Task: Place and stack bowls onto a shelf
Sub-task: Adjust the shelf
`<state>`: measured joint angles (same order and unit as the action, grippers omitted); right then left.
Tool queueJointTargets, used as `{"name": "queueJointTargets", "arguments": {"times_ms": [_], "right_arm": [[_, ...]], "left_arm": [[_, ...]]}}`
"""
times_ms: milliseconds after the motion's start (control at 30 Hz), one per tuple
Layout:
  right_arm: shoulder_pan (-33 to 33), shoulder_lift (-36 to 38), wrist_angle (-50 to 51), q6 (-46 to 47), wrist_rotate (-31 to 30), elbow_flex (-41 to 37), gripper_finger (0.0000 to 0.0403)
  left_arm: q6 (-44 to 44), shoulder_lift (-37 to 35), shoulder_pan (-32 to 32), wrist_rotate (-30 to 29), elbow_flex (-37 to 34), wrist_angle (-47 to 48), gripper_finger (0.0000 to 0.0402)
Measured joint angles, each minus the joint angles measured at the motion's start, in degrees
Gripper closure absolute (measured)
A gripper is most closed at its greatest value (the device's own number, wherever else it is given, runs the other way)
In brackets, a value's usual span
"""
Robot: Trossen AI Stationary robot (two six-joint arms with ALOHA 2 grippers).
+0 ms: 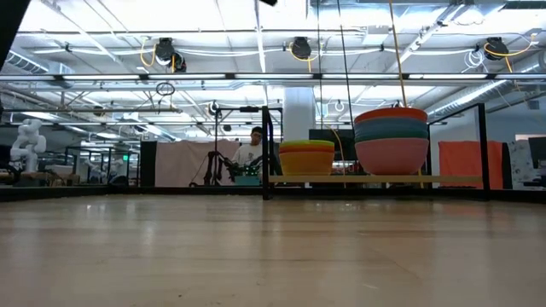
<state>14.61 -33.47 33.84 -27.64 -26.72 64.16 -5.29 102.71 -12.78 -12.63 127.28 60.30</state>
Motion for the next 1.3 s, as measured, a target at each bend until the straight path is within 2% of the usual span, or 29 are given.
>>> {"name": "queueJointTargets", "arguments": {"times_ms": [100,267,367,600,733,933,1100,1300], "right_arm": [[0.0,1.2,1.6,0.4,0.8,0.0,0.0396],[0.0,1.7,8.5,5.1,11.6,0.0,0.0402],[-0.1,0.7,14.6,10.2,15.1,-0.4,0.0402],[0.0,0.4,26.3,18.3,15.0,-5.4,0.0403],[0.0,0.4,29.3,23.6,15.0,-9.6,0.0403],[0.1,0.6,29.3,26.1,12.6,-17.0,0.0403],[0.1,0.6,29.6,30.4,7.0,-20.2,0.0403],[1.4,0.6,30.3,33.8,-0.4,-20.0,0.0403]], "left_arm": [[1.0,-2.5,0.1,-2.5,0.0,3.2,0.0398],[3.1,-4.4,0.1,-4.6,0.0,7.3,0.0398],[4.4,-4.6,0.1,-6.0,-0.1,11.2,0.0399],[6.1,-4.4,0.1,-7.1,0.0,15.8,0.04],[7.0,-4.5,0.1,-7.0,0.0,16.2,0.04],[7.2,-4.5,0.1,-7.0,0.0,16.3,0.04],[7.1,-4.5,0.1,-7.0,0.0,16.7,0.04],[7.1,-4.5,0.1,-6.9,0.0,16.8,0.04]]}}
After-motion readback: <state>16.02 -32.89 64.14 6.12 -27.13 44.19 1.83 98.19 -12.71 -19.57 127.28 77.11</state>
